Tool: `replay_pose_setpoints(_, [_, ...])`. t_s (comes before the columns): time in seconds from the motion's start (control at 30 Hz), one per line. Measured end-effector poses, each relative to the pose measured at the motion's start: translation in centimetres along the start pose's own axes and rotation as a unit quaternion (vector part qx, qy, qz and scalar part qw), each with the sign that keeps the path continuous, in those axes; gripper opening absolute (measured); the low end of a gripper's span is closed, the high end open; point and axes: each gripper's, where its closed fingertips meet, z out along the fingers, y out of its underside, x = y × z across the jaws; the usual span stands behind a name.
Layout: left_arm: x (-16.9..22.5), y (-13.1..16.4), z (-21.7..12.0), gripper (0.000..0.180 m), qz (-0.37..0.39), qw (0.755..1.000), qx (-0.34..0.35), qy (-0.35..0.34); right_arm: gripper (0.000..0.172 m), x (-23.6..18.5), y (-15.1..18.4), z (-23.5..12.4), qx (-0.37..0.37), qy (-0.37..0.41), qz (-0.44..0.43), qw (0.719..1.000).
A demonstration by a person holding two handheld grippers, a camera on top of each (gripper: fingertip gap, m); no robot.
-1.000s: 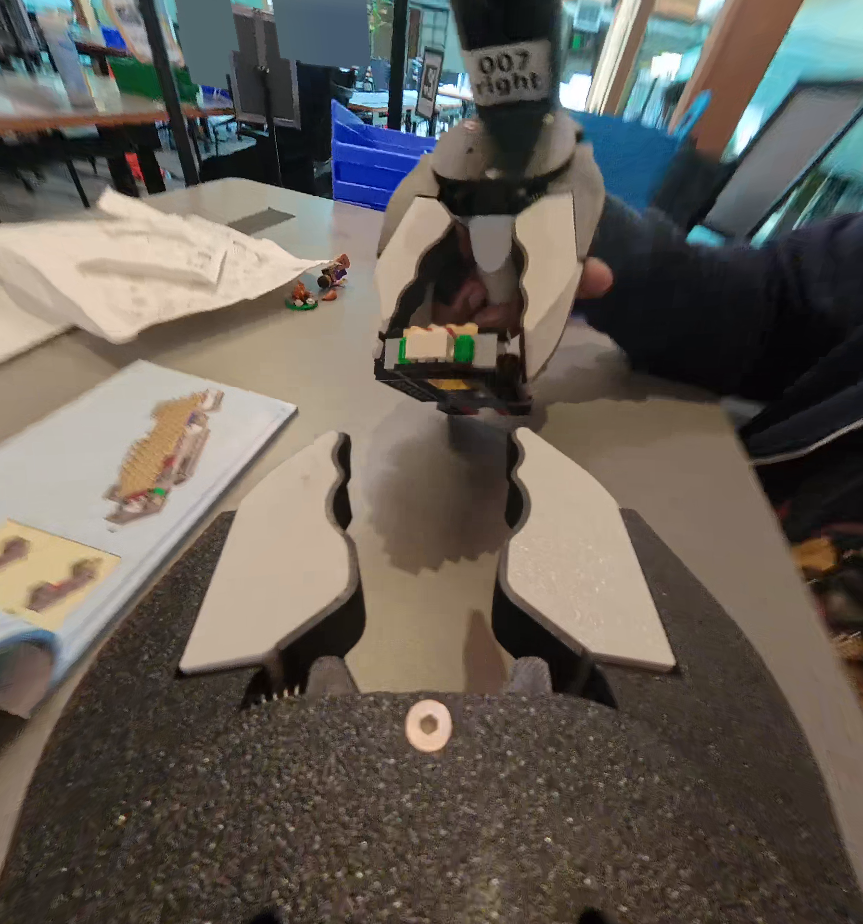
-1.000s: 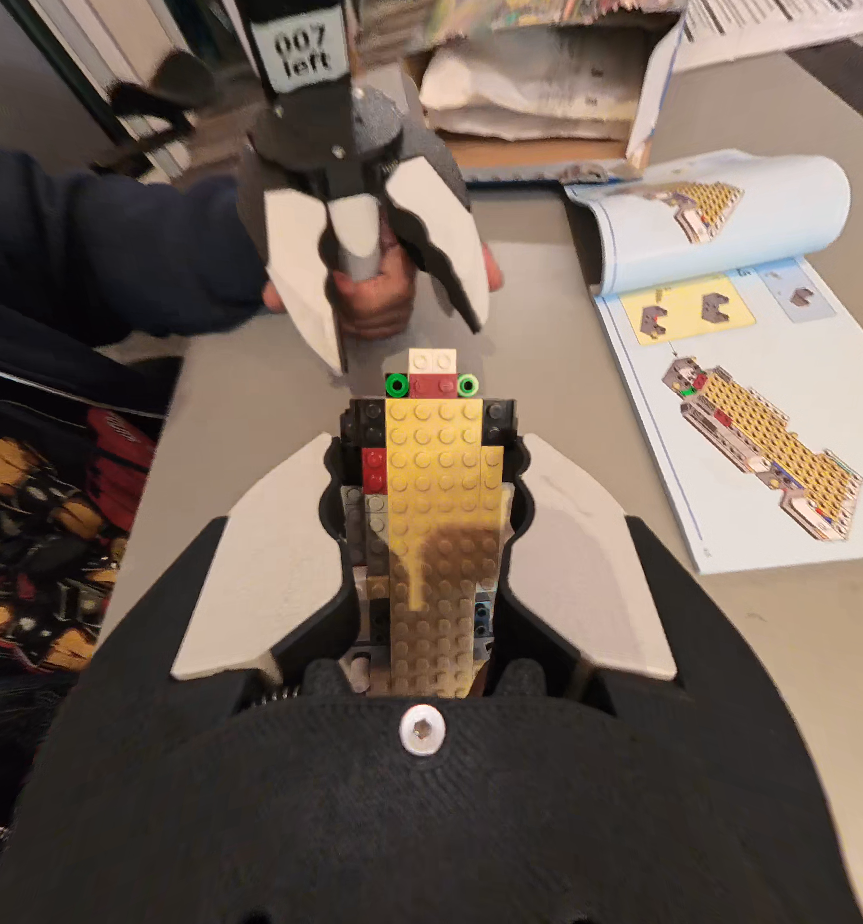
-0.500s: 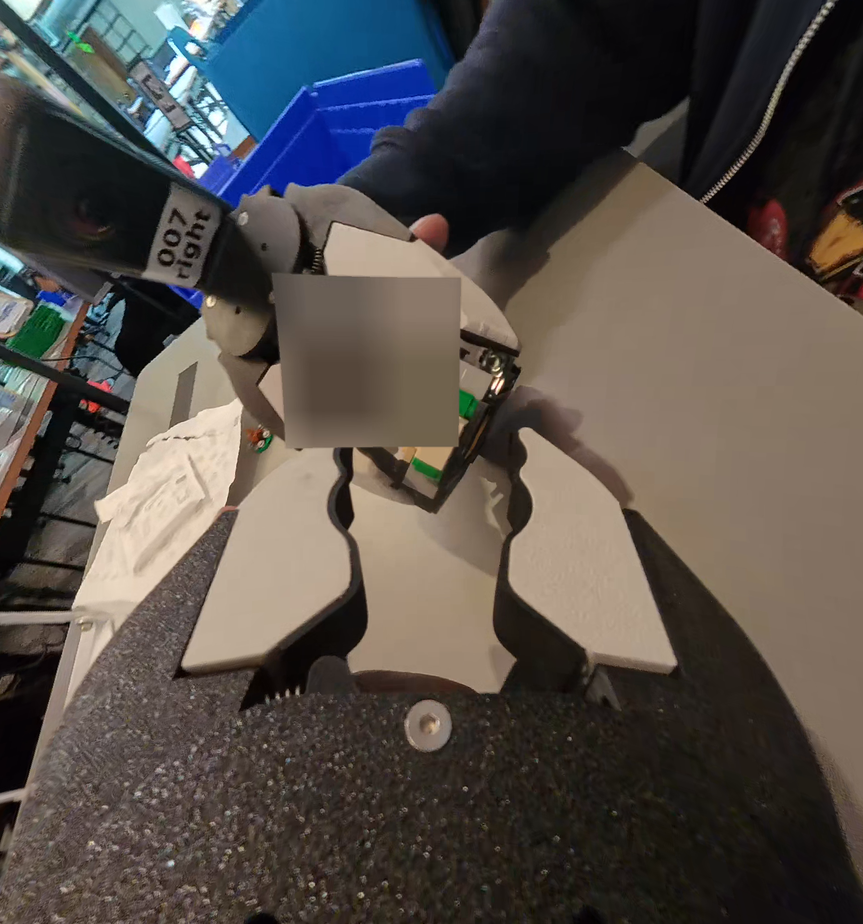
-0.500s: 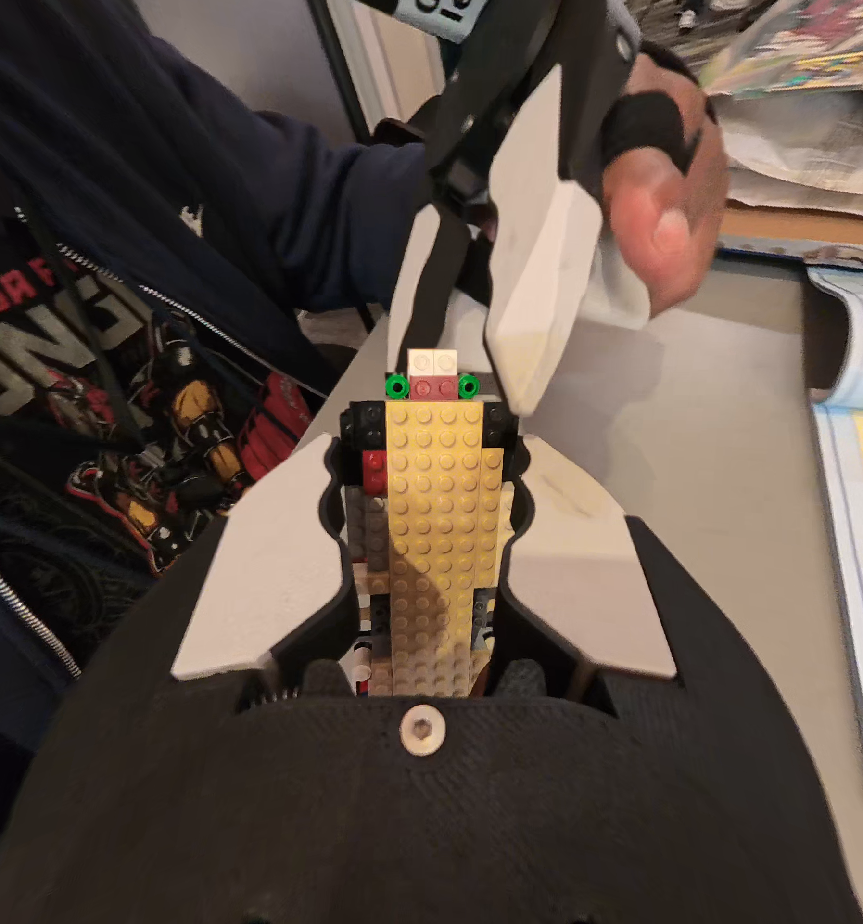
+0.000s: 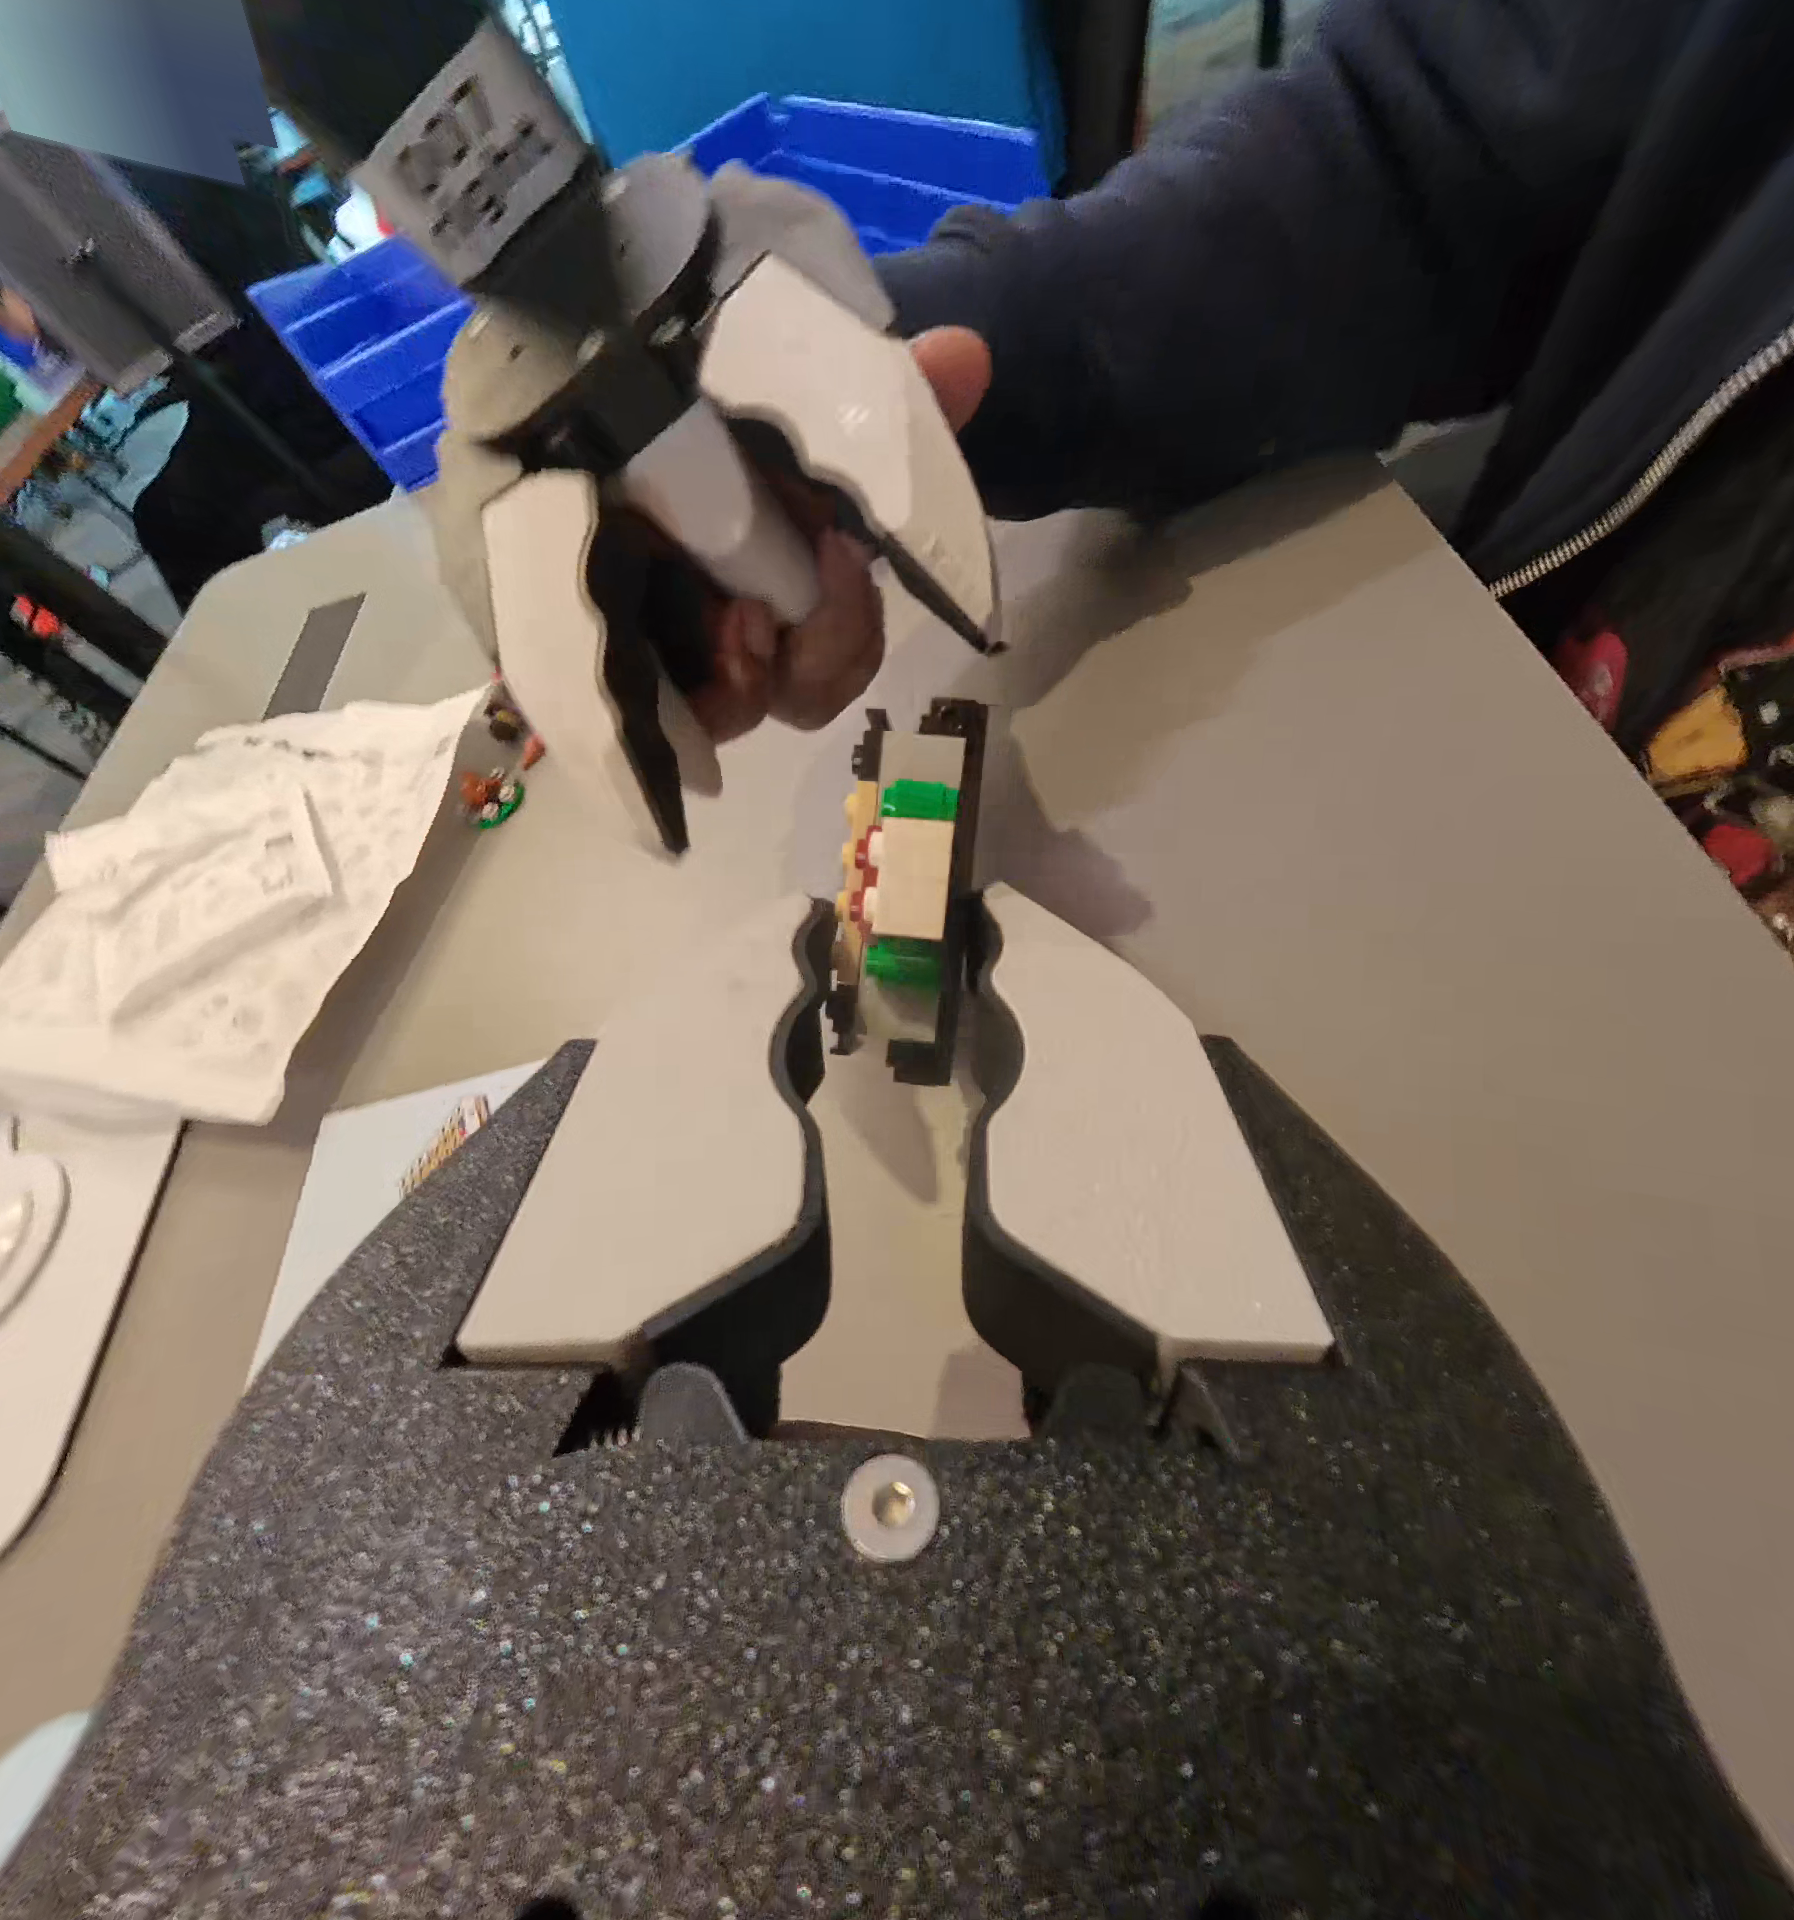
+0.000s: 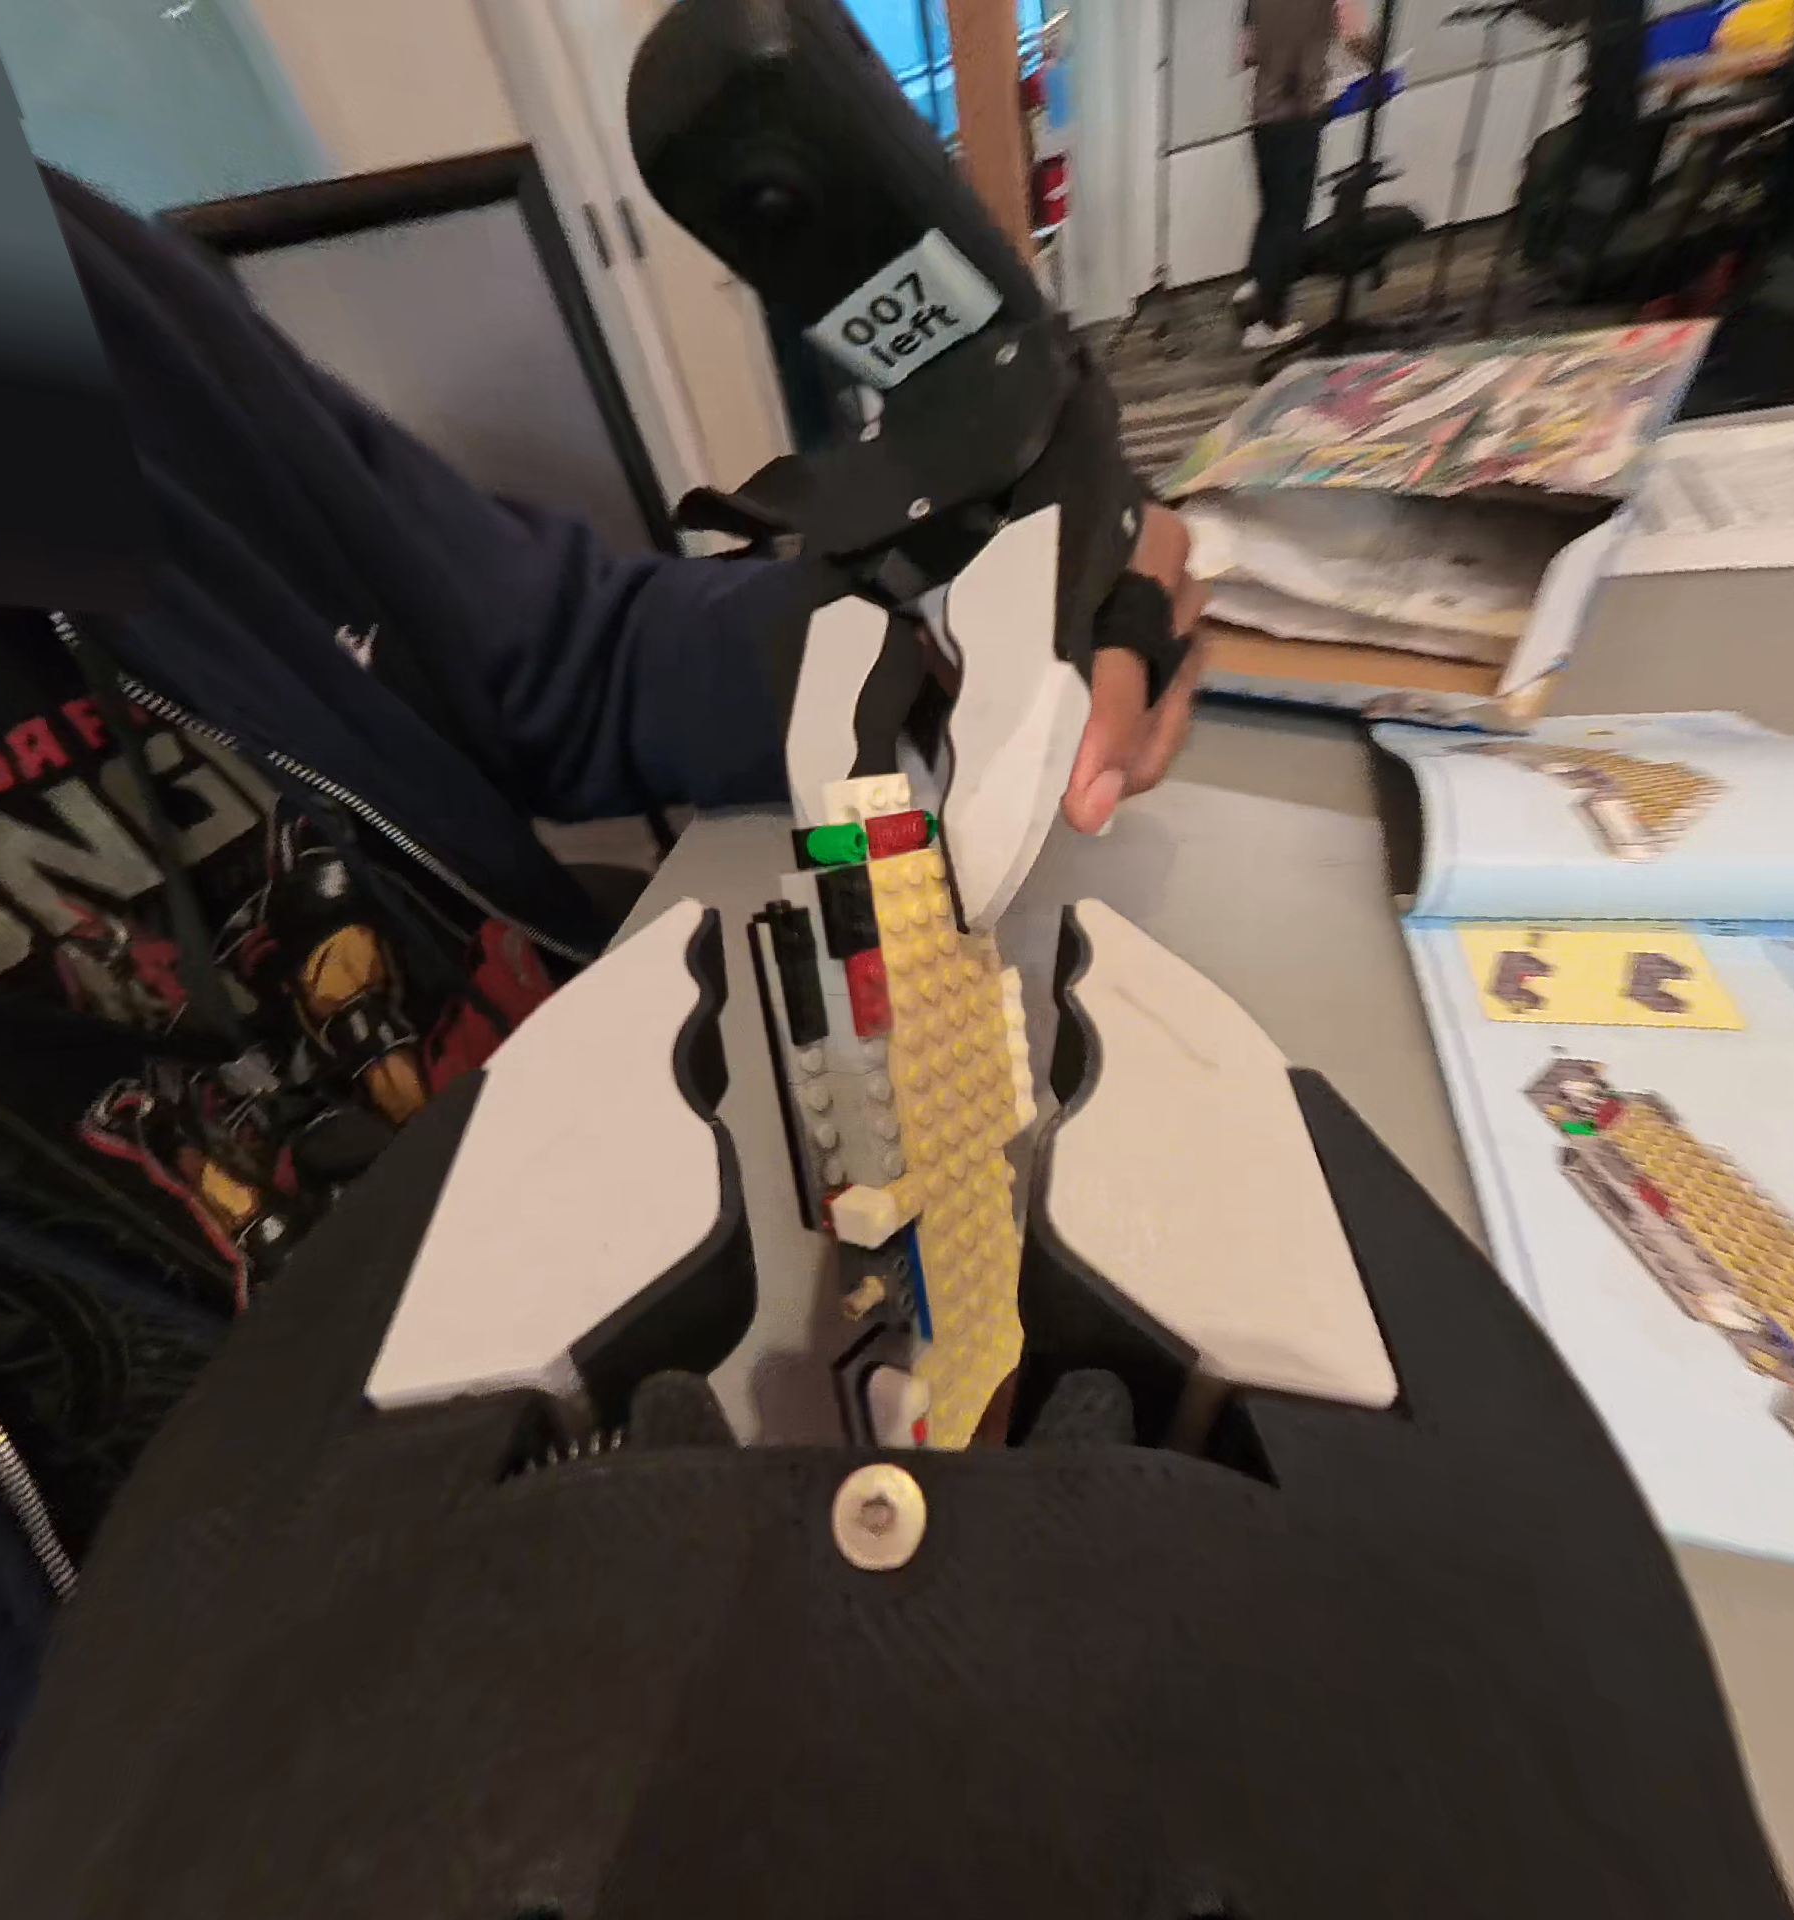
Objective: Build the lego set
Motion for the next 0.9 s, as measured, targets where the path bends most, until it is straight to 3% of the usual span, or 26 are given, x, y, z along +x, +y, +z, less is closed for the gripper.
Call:
replay_pose_setpoints(0.17, [-1.2, -0.4, -0.4, 0.024, -0.092, 0.996, 0.010, -0.004, 0.060, 0.7, -0.5, -0.8, -0.013, 0.082, -0.030, 0.996])
replay_pose_setpoints(0.33, [-1.5, -0.6, -0.3, 0.024, -0.126, 0.992, 0.018, -0.007, 0.058, 1.4, 0.8, 0.6, -0.066, 0.120, -0.045, 0.990])
replay_pose_setpoints(0.4, [-1.5, -0.7, -0.2, 0.024, -0.130, 0.991, 0.017, -0.009, 0.052, 1.6, 1.2, 0.9, -0.078, 0.132, -0.052, 0.987])
replay_pose_setpoints(0.47, [-1.5, -0.7, -0.2, 0.024, -0.132, 0.991, 0.019, -0.011, 0.036, 1.8, 1.4, 1.0, -0.084, 0.143, -0.060, 0.984])
replay_pose_setpoints(0.57, [-2.0, -0.7, -0.2, 0.024, -0.145, 0.989, 0.027, -0.022, 0.023, 1.9, 1.3, 1.0, -0.078, 0.155, -0.073, 0.982])
replay_pose_setpoints(0.73, [-2.3, -0.9, -0.1, 0.024, -0.167, 0.983, 0.076, -0.019, 0.023, 2.1, 1.2, 0.8, -0.051, 0.152, -0.070, 0.985])
replay_pose_setpoints(0.9, [-2.3, -0.4, 0.3, 0.039, -0.190, 0.974, 0.119, -0.015, 0.022, 2.4, 1.1, 0.4, -0.011, 0.144, -0.058, 0.988])
